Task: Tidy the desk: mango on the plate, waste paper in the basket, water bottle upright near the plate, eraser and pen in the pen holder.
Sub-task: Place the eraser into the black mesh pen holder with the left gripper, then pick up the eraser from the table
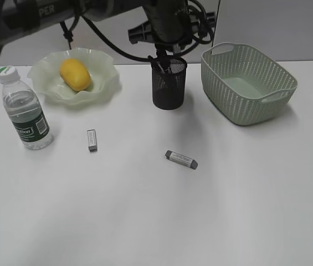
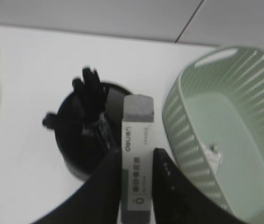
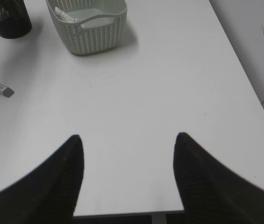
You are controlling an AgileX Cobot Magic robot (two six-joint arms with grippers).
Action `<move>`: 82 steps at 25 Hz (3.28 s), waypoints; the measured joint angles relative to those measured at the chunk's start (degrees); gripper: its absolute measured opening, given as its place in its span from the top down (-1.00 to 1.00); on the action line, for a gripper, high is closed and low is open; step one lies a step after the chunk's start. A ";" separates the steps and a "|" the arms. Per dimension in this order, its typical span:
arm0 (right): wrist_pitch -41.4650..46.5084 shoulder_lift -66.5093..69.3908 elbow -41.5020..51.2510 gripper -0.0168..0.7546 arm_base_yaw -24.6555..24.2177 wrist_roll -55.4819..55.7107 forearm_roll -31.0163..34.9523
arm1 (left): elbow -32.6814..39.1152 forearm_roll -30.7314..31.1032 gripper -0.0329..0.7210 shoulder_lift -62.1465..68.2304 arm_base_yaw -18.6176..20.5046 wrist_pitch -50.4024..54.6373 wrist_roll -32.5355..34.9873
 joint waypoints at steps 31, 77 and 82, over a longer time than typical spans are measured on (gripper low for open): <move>0.00 0.00 0.00 -0.30 0.00 0.00 0.04 | 0.02 8.12 0.16 8.69 3.84 -17.04 -0.14; 0.00 0.00 0.00 -0.30 0.00 0.05 0.04 | 32.99 -18.63 -0.36 -39.77 38.68 18.29 53.05; 0.00 0.00 0.00 -0.30 0.00 0.05 0.04 | 49.70 -19.18 -0.36 -54.64 40.21 18.37 53.23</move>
